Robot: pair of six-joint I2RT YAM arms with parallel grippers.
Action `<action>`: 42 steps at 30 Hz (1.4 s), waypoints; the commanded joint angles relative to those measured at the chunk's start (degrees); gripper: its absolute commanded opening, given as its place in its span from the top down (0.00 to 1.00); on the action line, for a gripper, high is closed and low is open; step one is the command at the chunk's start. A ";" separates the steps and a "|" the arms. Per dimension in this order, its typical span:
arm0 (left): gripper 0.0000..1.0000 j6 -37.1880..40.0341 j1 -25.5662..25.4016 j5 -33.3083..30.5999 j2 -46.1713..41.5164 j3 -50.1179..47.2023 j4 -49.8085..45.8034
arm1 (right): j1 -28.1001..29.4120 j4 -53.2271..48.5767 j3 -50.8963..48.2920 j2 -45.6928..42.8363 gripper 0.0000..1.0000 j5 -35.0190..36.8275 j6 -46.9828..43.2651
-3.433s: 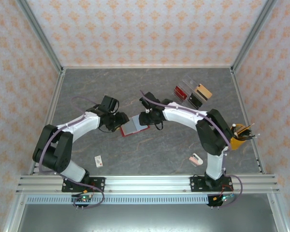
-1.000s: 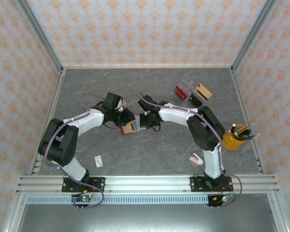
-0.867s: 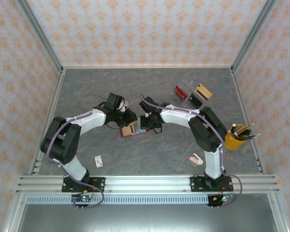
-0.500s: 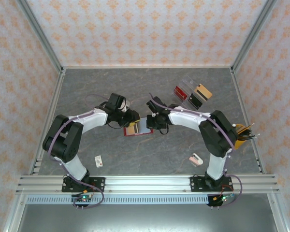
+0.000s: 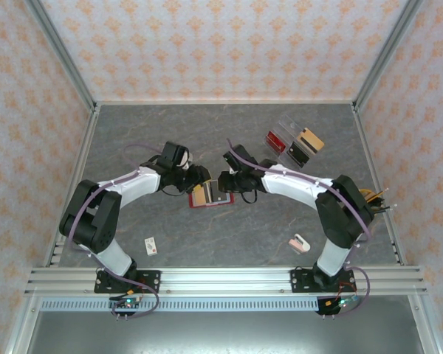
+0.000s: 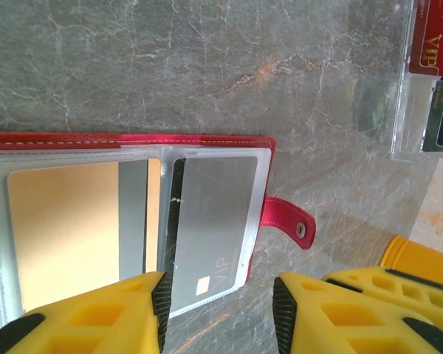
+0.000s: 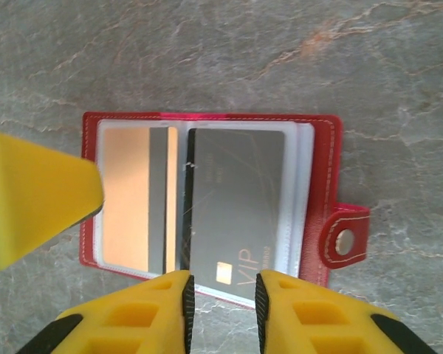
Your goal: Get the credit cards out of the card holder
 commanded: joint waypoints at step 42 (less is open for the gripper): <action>0.87 1.02 2.08 -11.19 4.54 -3.91 -7.41 | -1.80 4.04 10.13 18.92 0.82 -19.69 4.83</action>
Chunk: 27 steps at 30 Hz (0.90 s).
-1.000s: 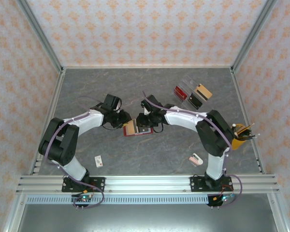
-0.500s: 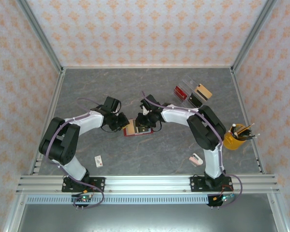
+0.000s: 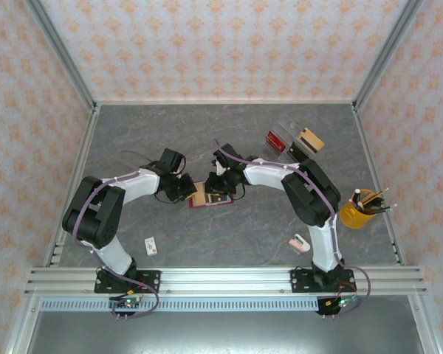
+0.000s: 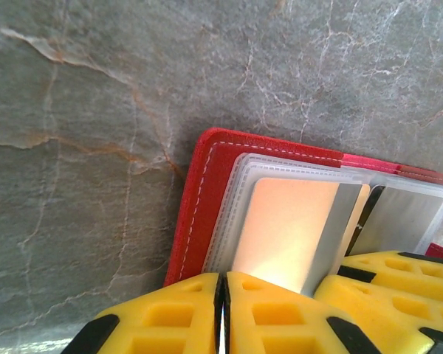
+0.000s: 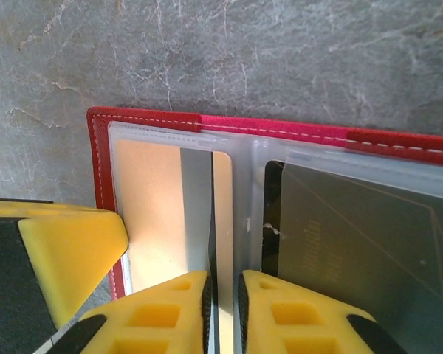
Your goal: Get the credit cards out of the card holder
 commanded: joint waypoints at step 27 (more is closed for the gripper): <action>0.77 0.86 0.38 -1.75 -1.49 -1.83 1.40 | -2.56 1.35 -3.94 -4.89 1.00 -2.90 0.31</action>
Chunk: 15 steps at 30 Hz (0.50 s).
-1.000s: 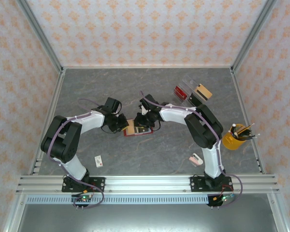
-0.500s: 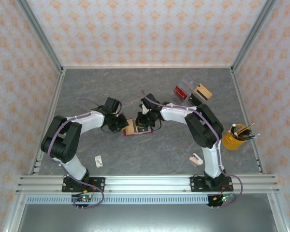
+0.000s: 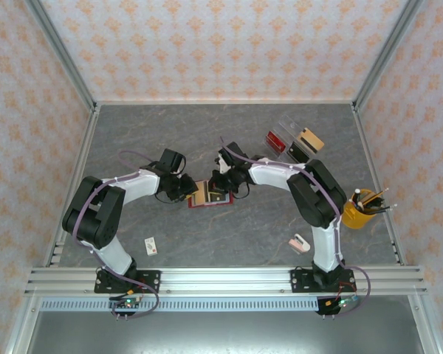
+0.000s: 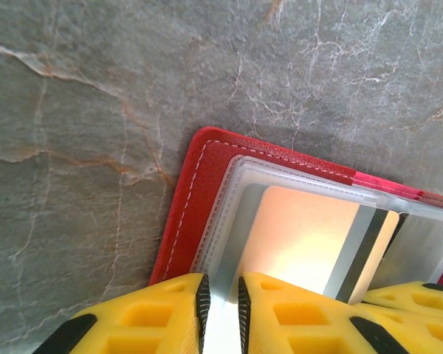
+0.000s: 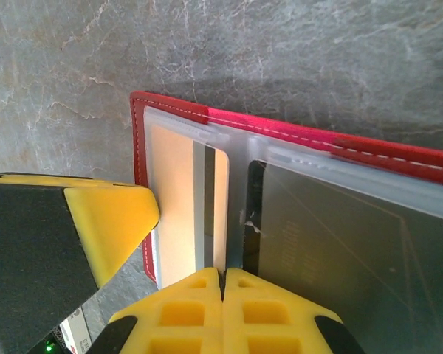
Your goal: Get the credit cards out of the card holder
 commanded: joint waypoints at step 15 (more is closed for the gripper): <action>0.80 1.93 0.73 0.16 -1.68 -0.48 -0.36 | -1.30 -3.21 -3.71 -4.76 1.00 5.31 -1.64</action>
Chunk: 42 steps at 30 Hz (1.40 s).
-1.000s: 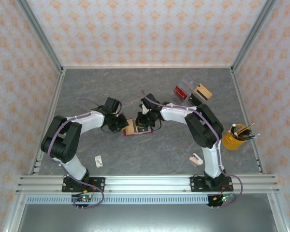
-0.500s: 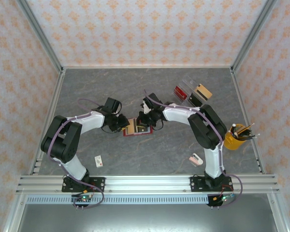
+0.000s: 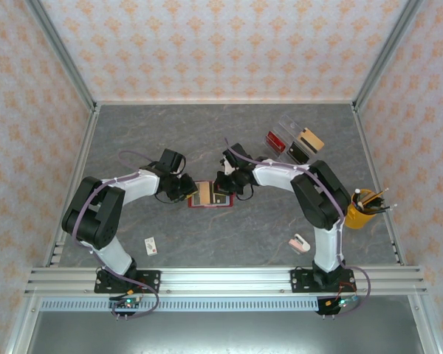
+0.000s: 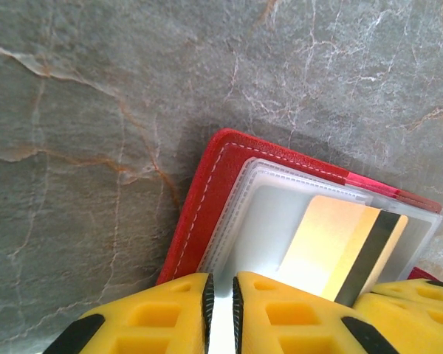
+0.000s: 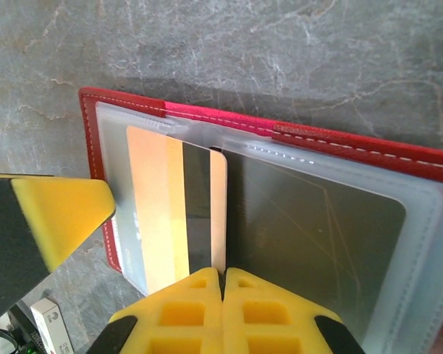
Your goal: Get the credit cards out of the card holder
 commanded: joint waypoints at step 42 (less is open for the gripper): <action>0.89 0.27 -3.03 6.45 7.70 2.36 5.41 | -7.09 -6.04 -6.06 -7.66 1.00 1.40 -9.54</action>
